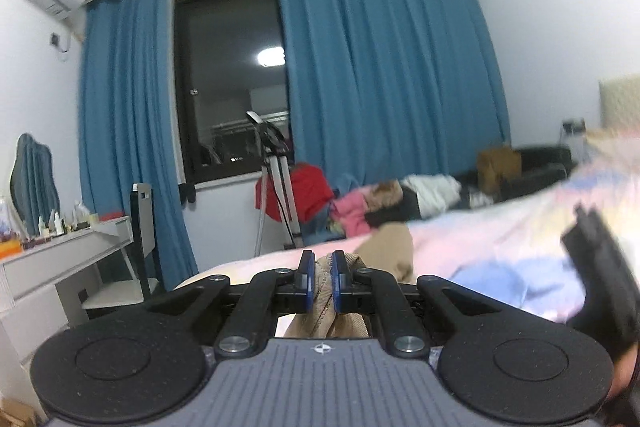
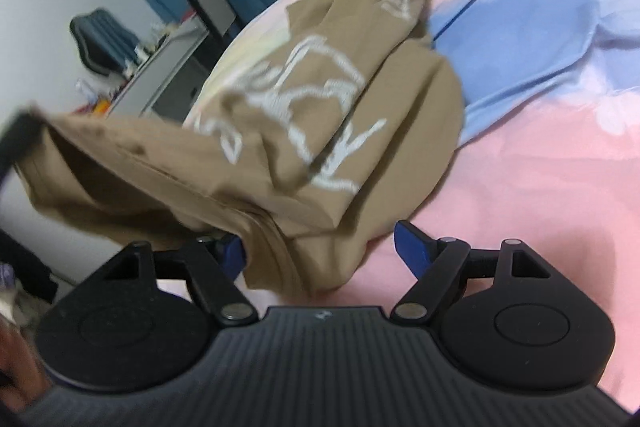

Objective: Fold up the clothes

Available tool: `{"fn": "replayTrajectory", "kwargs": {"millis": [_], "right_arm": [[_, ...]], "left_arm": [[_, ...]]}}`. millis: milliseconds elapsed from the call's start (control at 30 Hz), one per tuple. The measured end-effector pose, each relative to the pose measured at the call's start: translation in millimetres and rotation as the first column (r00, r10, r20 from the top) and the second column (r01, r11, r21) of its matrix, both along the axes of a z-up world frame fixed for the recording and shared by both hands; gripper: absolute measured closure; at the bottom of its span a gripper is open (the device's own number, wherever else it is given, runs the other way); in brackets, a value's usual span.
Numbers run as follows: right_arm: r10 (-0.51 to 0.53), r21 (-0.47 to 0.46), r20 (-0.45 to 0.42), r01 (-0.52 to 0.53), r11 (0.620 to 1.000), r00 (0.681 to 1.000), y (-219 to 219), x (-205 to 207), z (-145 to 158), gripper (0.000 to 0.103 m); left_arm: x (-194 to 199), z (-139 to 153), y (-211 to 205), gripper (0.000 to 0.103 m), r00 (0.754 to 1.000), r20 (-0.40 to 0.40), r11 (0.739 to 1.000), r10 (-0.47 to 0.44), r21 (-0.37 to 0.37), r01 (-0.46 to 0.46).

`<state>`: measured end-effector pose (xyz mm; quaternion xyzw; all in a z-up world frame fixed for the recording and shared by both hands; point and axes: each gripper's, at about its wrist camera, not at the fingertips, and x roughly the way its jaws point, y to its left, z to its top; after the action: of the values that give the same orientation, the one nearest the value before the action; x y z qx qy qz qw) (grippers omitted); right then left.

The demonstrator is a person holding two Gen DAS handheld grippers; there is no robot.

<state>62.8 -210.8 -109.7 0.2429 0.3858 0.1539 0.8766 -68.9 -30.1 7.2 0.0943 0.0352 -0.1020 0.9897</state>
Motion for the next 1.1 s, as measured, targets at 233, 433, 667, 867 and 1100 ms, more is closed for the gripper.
{"fn": "replayTrajectory", "kwargs": {"millis": [233,433,667,867,1100], "right_arm": [[-0.053,-0.224,0.195,0.097,0.97,0.979,13.4,-26.8,34.6,0.025],[-0.118,-0.342,0.383,0.259,0.903,0.916,-6.1,-41.9,69.5,0.026],[-0.201,-0.278,0.478,0.364,0.889,0.855,-34.4,-52.0,89.9,0.023],[-0.118,-0.188,0.085,0.133,0.973,0.989,-40.8,-6.2,30.8,0.026],[-0.265,-0.168,0.199,0.299,0.939,0.944,-58.3,-22.1,53.6,0.026]], "left_arm": [[-13.1,16.7,10.6,0.094,0.997,0.067,0.996,0.024,-0.09,-0.018],[-30.7,31.9,8.4,0.095,0.995,0.096,0.991,-0.031,-0.129,0.044],[-45.3,26.4,-3.2,0.095,0.99,0.13,0.987,-0.059,-0.14,0.077],[-35.5,28.5,15.9,0.095,0.995,0.1,0.974,0.008,-0.225,0.015],[-24.8,27.0,29.0,0.094,0.999,0.036,0.973,0.031,-0.229,-0.022]]}}
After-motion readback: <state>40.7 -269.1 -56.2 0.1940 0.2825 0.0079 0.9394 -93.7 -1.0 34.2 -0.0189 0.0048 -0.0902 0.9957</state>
